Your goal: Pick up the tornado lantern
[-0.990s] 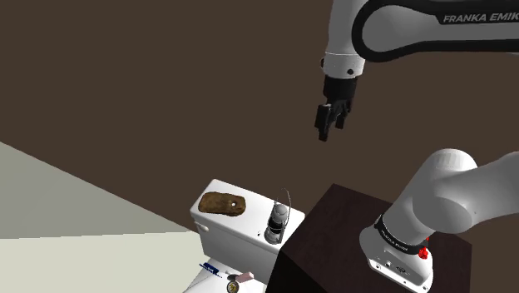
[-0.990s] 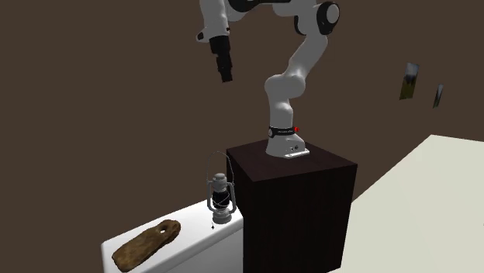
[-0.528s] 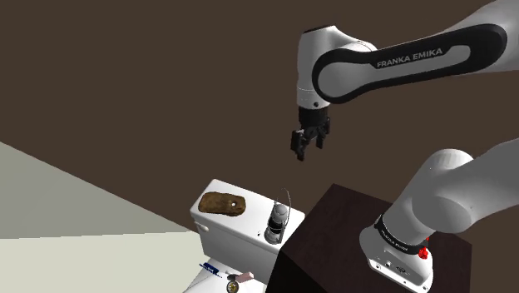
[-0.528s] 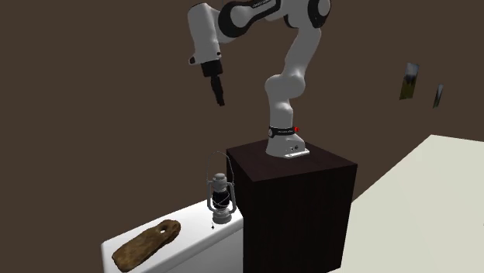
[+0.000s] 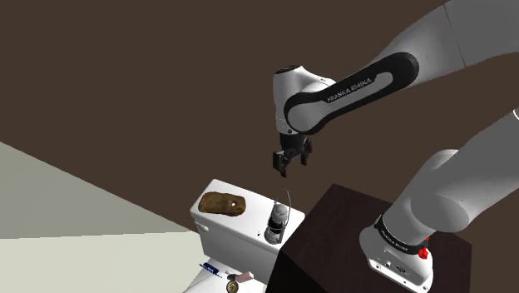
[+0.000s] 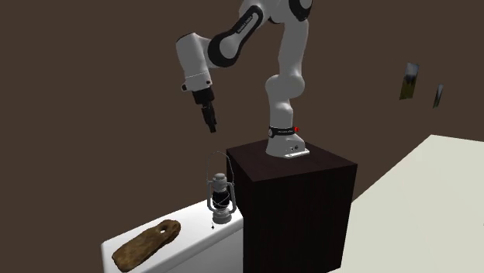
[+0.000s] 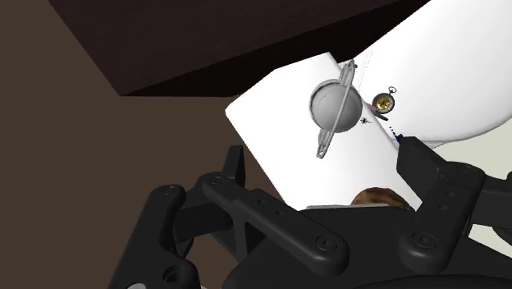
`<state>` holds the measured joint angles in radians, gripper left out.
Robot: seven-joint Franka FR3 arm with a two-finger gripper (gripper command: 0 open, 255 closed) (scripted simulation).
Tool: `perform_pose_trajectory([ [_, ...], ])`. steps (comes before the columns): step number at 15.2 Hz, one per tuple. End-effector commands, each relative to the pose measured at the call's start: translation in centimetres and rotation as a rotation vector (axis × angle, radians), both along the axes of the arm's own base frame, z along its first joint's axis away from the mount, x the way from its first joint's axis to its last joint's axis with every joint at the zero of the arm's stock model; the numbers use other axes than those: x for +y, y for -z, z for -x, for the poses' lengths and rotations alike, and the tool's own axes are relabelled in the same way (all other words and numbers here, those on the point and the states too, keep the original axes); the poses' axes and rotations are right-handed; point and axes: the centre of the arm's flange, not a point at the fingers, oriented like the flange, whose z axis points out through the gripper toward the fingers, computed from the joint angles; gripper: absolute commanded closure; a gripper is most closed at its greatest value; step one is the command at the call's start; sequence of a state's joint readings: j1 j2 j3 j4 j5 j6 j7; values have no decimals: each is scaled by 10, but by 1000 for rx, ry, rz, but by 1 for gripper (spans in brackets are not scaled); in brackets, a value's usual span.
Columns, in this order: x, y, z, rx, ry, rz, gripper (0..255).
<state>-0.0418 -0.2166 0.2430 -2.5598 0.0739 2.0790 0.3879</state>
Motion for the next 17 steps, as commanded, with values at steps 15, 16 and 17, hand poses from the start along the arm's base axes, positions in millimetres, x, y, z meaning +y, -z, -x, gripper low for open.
perform_pose_trajectory([
  [15, 8, 118, -29, 32, 73, 42, 0],
  [16, 8, 119, -29, 32, 73, 42, 255],
  [17, 8, 119, -28, 32, 73, 42, 255],
])
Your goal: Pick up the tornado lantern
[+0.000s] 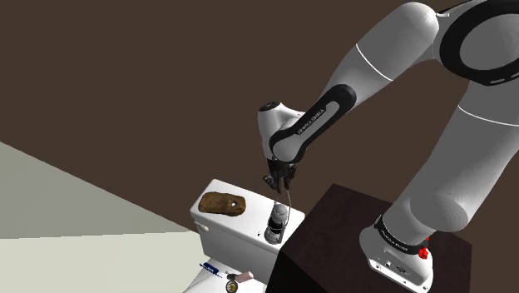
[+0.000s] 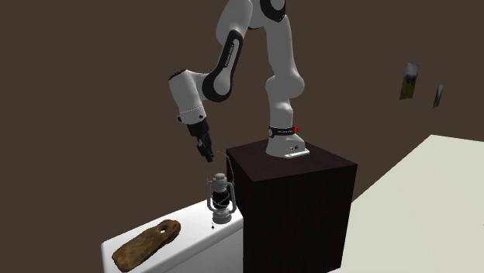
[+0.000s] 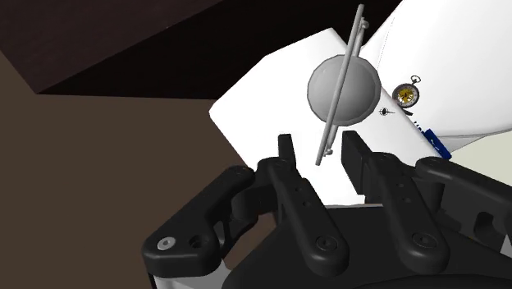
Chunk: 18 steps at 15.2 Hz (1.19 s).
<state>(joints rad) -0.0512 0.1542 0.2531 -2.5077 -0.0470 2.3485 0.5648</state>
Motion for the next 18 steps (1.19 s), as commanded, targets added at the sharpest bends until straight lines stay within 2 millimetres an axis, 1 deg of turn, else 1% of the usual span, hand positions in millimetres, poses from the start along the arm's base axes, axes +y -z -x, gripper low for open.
perform_pose_trajectory([
  [1, 0, 0, 0, 0, 0, 0, 255],
  [8, 0, 0, 0, 0, 0, 0, 255],
  [18, 0, -53, 0, 0, 0, 0, 255],
])
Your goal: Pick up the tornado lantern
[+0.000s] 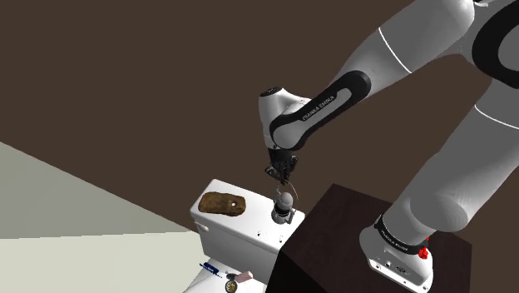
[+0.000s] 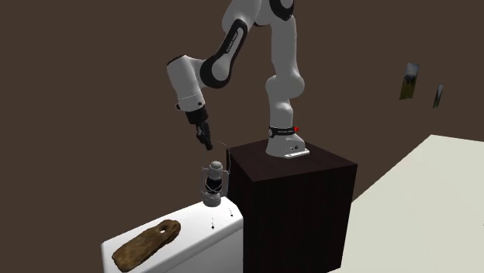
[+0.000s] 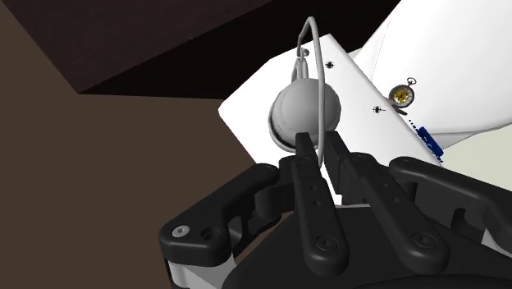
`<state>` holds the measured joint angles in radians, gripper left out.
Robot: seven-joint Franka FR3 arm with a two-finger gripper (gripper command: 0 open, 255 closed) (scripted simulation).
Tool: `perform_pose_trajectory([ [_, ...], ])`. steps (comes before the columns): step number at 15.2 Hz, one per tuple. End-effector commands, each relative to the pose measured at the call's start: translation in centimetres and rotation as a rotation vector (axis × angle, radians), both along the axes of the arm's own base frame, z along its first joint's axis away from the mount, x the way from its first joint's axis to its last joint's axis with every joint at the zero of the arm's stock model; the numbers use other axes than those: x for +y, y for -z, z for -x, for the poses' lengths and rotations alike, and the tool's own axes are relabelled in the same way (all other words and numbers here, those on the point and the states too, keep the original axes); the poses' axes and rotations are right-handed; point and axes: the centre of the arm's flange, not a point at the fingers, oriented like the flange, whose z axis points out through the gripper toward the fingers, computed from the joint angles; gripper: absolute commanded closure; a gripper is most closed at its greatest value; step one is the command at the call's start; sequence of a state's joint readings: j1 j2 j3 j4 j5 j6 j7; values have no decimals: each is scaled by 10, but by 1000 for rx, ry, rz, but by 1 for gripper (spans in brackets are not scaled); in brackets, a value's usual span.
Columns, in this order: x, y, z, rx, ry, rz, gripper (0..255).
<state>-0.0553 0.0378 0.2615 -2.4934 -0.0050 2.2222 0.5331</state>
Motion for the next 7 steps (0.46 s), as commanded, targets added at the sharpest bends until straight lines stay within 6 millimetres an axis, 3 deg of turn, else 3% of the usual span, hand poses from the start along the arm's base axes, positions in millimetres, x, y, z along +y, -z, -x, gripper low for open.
perform_pose_trajectory([
  [1, 0, -11, 1, 0, 0, 0, 255],
  [5, 0, -32, 1, 0, 0, 0, 255],
  [7, 0, -33, 1, 0, 0, 0, 255],
])
